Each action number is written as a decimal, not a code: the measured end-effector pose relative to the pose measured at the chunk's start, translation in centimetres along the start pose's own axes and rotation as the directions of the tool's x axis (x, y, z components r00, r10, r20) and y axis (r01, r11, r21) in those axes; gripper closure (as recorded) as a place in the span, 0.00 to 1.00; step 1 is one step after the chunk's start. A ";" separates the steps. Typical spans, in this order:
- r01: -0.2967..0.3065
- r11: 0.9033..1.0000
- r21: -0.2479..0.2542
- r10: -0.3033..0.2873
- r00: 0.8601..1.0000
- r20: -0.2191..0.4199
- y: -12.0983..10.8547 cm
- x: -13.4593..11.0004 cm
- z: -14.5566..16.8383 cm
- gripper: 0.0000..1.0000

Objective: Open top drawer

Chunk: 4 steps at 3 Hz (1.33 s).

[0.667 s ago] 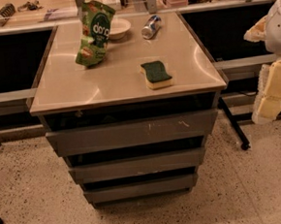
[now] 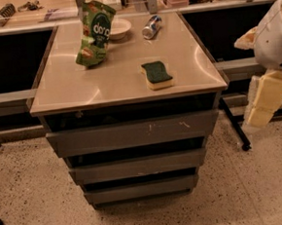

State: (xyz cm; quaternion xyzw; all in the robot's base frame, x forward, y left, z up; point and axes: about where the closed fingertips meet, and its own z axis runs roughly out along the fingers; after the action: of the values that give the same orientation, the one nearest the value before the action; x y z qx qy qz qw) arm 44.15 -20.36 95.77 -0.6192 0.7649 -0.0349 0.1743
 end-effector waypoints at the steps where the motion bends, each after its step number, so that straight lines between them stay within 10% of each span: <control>1: 0.055 0.999 0.000 -0.055 0.998 0.041 0.6 -1.0 4.0 0.00; 4: 0.135 0.990 -0.027 -0.131 0.985 0.109 2.5 -2.9 14.8 0.00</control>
Offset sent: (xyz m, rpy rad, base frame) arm 0.0277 0.0521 -0.1247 0.0785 -0.0148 0.1560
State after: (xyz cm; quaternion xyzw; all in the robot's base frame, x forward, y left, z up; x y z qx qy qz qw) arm 46.87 -14.61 81.86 -0.6728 0.7119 -0.0002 0.2016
